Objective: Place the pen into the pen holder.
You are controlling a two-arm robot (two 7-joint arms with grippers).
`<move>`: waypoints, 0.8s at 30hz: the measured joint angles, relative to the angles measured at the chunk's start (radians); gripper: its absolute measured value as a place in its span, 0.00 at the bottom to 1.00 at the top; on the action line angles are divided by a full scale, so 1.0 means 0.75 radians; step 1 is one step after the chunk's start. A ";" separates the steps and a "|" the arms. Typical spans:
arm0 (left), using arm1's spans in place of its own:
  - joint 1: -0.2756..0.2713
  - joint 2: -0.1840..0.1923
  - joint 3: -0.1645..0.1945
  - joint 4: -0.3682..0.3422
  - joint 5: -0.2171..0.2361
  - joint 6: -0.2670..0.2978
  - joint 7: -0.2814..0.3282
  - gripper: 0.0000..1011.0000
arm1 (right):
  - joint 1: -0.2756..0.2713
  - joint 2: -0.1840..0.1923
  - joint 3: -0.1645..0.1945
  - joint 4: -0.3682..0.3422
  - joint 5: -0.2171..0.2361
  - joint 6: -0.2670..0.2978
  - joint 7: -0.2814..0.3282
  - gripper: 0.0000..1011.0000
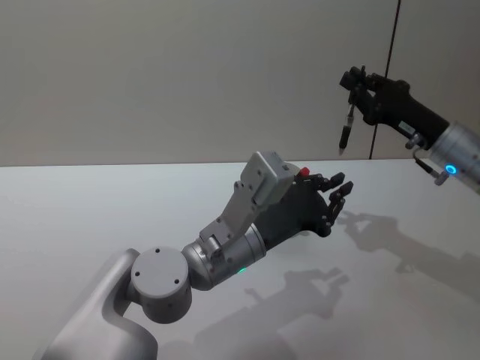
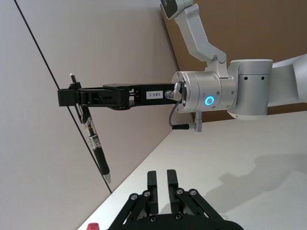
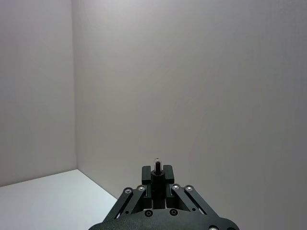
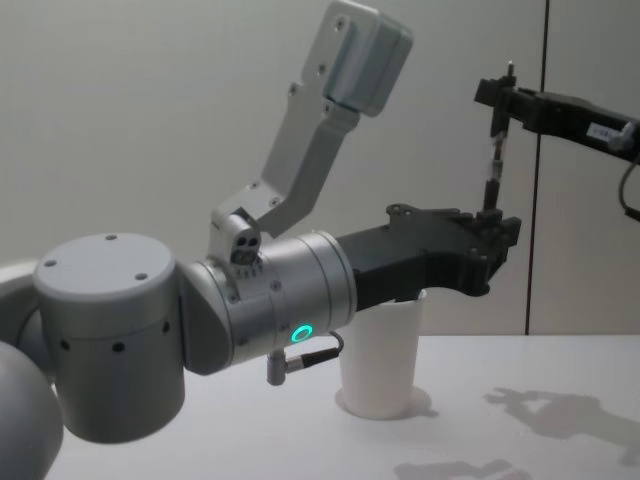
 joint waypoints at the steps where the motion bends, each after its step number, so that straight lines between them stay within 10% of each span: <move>1: 0.000 0.000 0.000 0.000 0.000 0.000 0.000 0.13 | 0.004 -0.002 -0.001 0.007 0.001 -0.003 0.005 0.13; 24: 0.000 0.000 0.000 0.000 0.000 0.000 0.000 0.13 | 0.128 -0.072 -0.046 0.239 0.026 -0.083 0.102 0.13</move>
